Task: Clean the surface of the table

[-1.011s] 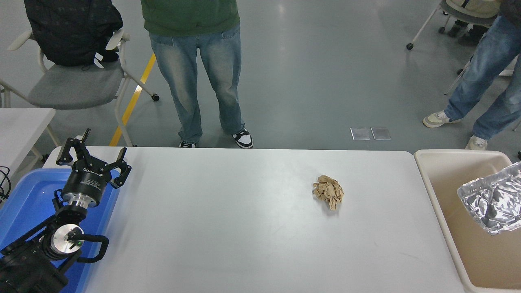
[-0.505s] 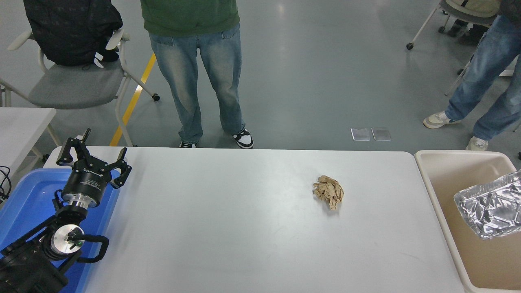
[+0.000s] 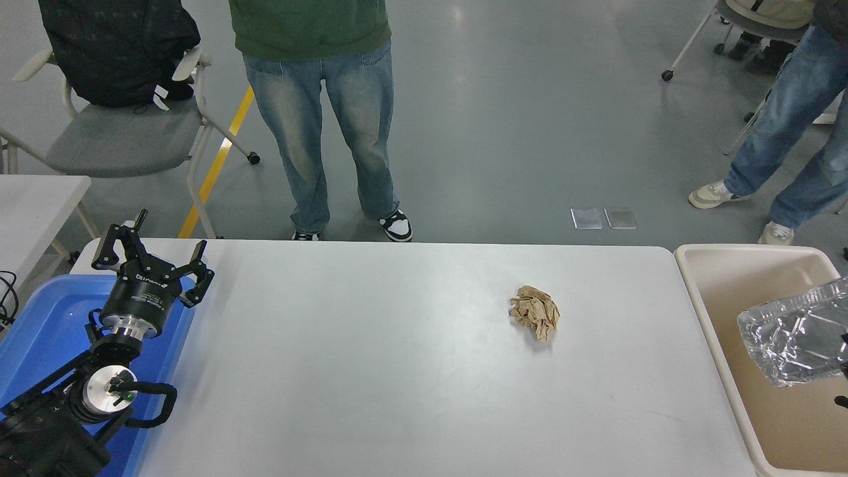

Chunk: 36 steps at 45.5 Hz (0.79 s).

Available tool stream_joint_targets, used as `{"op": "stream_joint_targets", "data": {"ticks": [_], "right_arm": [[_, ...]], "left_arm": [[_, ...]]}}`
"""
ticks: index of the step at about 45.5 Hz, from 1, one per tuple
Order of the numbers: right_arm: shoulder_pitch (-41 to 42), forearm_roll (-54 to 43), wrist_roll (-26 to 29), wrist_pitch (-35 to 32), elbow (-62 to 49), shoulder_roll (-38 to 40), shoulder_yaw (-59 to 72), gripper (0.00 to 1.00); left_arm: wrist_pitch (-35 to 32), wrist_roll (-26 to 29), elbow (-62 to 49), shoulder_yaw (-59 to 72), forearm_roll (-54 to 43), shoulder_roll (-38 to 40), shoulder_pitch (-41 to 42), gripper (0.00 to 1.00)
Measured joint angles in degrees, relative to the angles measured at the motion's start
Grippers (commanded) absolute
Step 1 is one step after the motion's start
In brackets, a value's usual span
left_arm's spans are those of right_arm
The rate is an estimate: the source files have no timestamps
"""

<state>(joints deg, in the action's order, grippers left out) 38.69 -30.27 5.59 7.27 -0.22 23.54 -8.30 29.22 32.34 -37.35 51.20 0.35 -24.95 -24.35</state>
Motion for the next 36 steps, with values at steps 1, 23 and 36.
{"op": "stream_joint_targets", "data": {"ticks": [1,23,36], "right_arm": [[0.0,0.0,0.0,0.1,0.0,0.0,0.0,0.00],[0.2,0.3,-0.2,3.2,-0.2,0.0,-0.1,0.98],[0.0,0.3,-0.2,3.8,-0.2,0.1,-0.1,0.98]], "left_arm": [[0.0,0.0,0.0,0.0,0.0,0.0,0.0,0.99],[0.0,0.0,0.0,0.0,0.0,0.0,0.0,0.99],[0.0,0.0,0.0,0.0,0.0,0.0,0.0,0.99]]}}
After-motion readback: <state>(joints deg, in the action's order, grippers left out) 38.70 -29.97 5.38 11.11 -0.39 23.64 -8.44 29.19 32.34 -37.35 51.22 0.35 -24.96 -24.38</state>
